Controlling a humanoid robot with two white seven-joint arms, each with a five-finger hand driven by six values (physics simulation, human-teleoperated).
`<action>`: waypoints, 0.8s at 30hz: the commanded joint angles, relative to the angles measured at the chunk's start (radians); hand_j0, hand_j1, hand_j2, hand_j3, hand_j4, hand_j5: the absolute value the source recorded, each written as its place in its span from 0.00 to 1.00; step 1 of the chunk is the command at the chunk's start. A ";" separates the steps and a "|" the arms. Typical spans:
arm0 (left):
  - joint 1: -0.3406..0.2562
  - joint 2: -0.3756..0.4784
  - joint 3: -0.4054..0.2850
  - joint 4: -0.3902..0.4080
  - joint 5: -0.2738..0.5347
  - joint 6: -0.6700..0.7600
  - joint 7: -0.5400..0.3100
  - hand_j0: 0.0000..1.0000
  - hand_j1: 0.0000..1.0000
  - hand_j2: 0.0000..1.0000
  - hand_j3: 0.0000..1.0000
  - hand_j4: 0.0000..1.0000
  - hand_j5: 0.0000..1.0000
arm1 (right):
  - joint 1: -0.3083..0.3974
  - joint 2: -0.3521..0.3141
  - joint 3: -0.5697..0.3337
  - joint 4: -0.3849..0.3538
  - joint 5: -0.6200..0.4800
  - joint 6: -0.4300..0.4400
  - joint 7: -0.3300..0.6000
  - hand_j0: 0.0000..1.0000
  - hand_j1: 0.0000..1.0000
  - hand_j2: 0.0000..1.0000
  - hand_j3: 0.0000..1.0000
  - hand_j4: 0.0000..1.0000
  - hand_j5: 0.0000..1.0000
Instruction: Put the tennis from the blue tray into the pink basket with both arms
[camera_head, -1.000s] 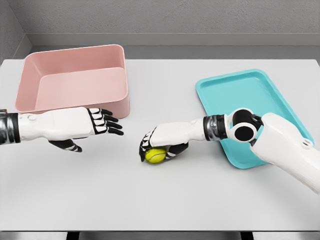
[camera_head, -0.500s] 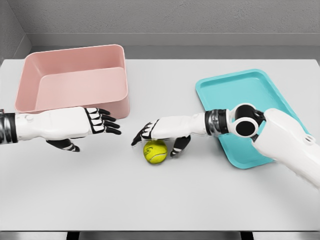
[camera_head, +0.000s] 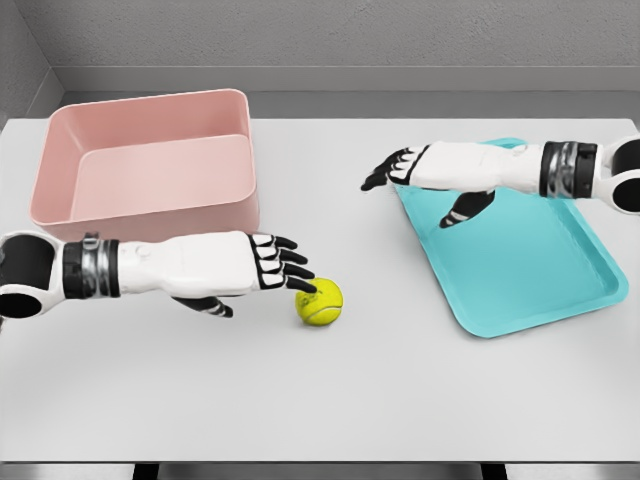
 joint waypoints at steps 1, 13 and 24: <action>-0.002 -0.064 -0.001 0.000 -0.055 0.001 0.000 1.00 1.00 1.00 1.00 1.00 1.00 | 0.002 -0.068 -0.018 0.022 -0.008 0.000 -0.187 1.00 1.00 1.00 1.00 1.00 1.00; -0.026 -0.146 -0.012 0.001 -0.034 0.001 -0.011 1.00 1.00 1.00 1.00 1.00 1.00 | 0.075 -0.078 -0.067 0.072 -0.008 0.000 -0.233 1.00 1.00 1.00 1.00 1.00 1.00; -0.038 -0.166 -0.053 0.020 -0.028 0.001 -0.054 1.00 1.00 1.00 1.00 1.00 1.00 | 0.147 -0.072 -0.147 0.108 -0.006 0.000 -0.229 1.00 1.00 1.00 1.00 1.00 1.00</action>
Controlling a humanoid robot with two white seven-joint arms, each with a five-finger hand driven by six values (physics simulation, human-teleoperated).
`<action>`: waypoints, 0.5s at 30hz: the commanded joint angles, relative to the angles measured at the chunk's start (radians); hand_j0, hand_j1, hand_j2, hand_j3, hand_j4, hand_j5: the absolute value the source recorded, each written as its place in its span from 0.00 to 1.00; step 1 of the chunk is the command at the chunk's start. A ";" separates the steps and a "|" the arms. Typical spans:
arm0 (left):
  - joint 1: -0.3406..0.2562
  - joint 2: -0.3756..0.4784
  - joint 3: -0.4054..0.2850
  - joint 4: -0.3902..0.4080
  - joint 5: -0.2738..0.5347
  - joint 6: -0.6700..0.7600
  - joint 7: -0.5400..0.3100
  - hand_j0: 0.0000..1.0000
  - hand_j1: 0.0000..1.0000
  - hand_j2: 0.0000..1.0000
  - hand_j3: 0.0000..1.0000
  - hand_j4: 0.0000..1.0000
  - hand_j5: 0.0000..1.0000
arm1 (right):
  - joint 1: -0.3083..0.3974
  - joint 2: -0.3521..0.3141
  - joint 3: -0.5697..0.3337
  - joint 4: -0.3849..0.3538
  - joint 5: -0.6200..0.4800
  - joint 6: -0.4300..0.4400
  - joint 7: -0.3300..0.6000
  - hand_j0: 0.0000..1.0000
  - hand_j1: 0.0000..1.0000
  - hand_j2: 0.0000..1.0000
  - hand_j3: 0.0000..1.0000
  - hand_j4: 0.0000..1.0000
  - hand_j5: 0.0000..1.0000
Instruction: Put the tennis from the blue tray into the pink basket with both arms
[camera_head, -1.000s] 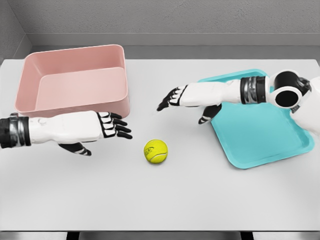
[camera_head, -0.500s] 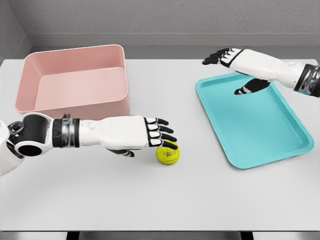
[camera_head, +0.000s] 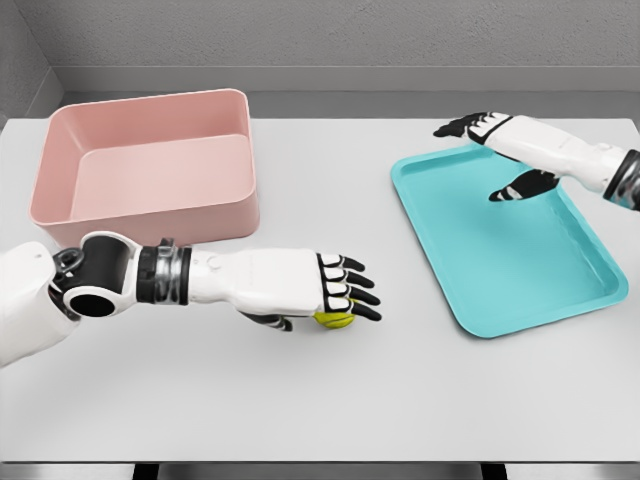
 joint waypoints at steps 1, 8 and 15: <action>0.000 0.000 -0.001 0.004 0.008 0.001 -0.006 1.00 1.00 1.00 1.00 1.00 1.00 | 0.000 -0.008 -0.017 0.003 -0.007 0.001 0.002 1.00 1.00 1.00 1.00 1.00 1.00; -0.023 -0.005 0.008 0.048 0.065 0.001 -0.005 1.00 1.00 1.00 1.00 1.00 1.00 | -0.003 -0.011 -0.014 0.005 -0.004 0.001 0.004 1.00 1.00 1.00 1.00 1.00 1.00; -0.035 -0.059 -0.009 0.109 0.094 0.001 -0.005 1.00 1.00 1.00 1.00 1.00 1.00 | -0.006 -0.011 -0.013 0.014 -0.001 0.001 0.004 1.00 1.00 1.00 1.00 1.00 1.00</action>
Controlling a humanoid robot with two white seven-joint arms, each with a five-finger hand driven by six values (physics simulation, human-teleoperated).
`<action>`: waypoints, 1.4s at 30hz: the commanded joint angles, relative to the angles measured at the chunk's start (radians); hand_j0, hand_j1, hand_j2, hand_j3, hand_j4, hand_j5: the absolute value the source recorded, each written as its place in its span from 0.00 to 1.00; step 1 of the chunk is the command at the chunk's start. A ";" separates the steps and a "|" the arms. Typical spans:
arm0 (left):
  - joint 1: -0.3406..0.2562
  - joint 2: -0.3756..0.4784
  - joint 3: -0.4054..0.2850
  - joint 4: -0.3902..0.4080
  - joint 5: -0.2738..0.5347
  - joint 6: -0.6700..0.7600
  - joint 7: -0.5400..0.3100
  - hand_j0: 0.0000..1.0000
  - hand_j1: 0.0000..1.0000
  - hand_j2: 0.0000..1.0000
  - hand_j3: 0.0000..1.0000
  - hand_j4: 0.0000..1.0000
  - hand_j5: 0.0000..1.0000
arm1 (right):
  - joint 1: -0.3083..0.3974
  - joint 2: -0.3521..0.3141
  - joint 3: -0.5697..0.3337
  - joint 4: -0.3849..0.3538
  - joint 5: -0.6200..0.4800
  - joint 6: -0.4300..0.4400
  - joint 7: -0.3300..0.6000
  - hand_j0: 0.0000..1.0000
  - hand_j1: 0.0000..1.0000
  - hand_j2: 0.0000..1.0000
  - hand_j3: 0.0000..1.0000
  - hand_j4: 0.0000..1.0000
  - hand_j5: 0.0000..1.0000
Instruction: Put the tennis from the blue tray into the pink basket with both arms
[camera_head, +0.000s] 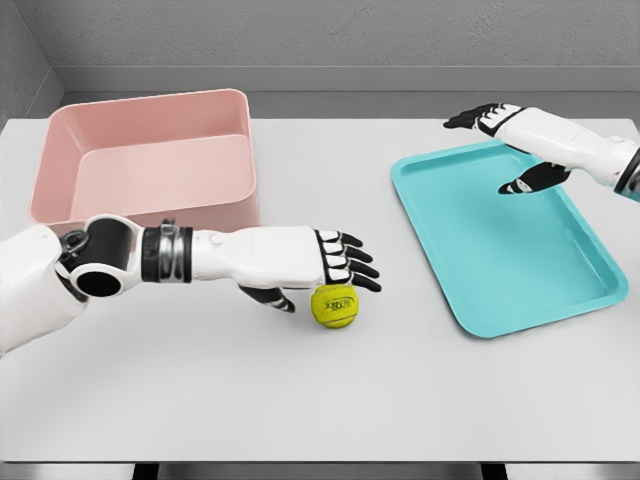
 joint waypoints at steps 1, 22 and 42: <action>0.000 -0.014 -0.006 0.014 0.021 0.001 0.000 1.00 1.00 1.00 1.00 1.00 1.00 | 0.000 0.000 0.001 0.002 -0.006 0.001 0.000 1.00 1.00 1.00 1.00 1.00 1.00; -0.006 -0.060 -0.006 0.066 0.006 0.001 -0.086 1.00 1.00 1.00 1.00 1.00 1.00 | 0.000 0.000 -0.004 0.013 -0.004 0.001 0.015 1.00 1.00 1.00 1.00 1.00 1.00; 0.005 -0.078 -0.008 0.137 -0.009 0.001 -0.080 1.00 1.00 1.00 1.00 1.00 1.00 | 0.002 -0.003 -0.004 0.015 -0.004 0.001 0.015 1.00 1.00 1.00 1.00 1.00 1.00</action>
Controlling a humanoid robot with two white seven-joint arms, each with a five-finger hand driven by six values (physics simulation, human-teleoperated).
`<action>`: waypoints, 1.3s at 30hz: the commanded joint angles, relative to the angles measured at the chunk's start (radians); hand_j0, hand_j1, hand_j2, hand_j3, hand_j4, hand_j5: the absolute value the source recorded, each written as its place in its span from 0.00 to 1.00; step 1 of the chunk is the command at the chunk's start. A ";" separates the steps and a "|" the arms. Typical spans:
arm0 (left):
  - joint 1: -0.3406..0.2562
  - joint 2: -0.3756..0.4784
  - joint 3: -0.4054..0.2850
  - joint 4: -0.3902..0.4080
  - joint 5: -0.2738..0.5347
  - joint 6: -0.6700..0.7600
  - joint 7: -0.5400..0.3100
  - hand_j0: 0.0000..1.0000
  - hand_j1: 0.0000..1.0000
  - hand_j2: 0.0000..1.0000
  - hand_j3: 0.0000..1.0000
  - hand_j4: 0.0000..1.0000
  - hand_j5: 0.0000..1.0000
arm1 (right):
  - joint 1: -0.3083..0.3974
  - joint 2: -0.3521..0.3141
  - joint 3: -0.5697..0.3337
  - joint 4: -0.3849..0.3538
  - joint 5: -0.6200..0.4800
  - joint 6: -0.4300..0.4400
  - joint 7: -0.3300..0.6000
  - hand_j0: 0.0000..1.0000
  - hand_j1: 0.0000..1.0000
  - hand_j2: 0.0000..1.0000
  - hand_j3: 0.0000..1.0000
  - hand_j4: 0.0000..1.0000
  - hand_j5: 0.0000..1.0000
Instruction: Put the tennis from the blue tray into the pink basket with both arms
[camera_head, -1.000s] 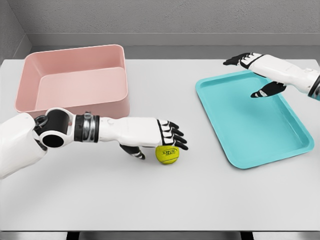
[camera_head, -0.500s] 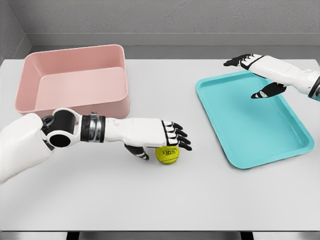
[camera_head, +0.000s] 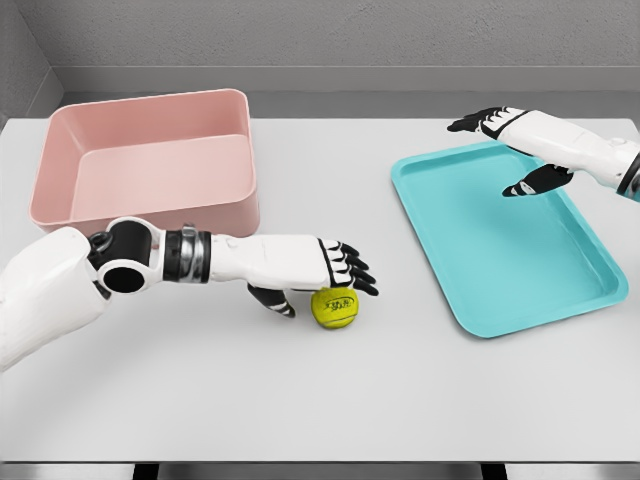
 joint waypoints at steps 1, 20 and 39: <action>0.000 -0.001 -0.001 0.006 0.003 0.002 0.001 1.00 1.00 1.00 1.00 1.00 1.00 | 0.000 -0.002 -0.001 0.000 -0.007 0.001 -0.001 1.00 1.00 1.00 1.00 1.00 1.00; 0.014 -0.020 0.001 0.024 0.001 0.002 0.005 1.00 1.00 1.00 1.00 1.00 1.00 | 0.000 -0.002 -0.001 -0.001 -0.007 0.001 -0.001 1.00 1.00 1.00 1.00 1.00 1.00; 0.026 -0.035 0.001 0.059 -0.020 0.002 0.005 1.00 1.00 1.00 1.00 1.00 1.00 | -0.002 -0.003 -0.001 -0.001 -0.007 0.001 -0.001 1.00 1.00 1.00 1.00 1.00 1.00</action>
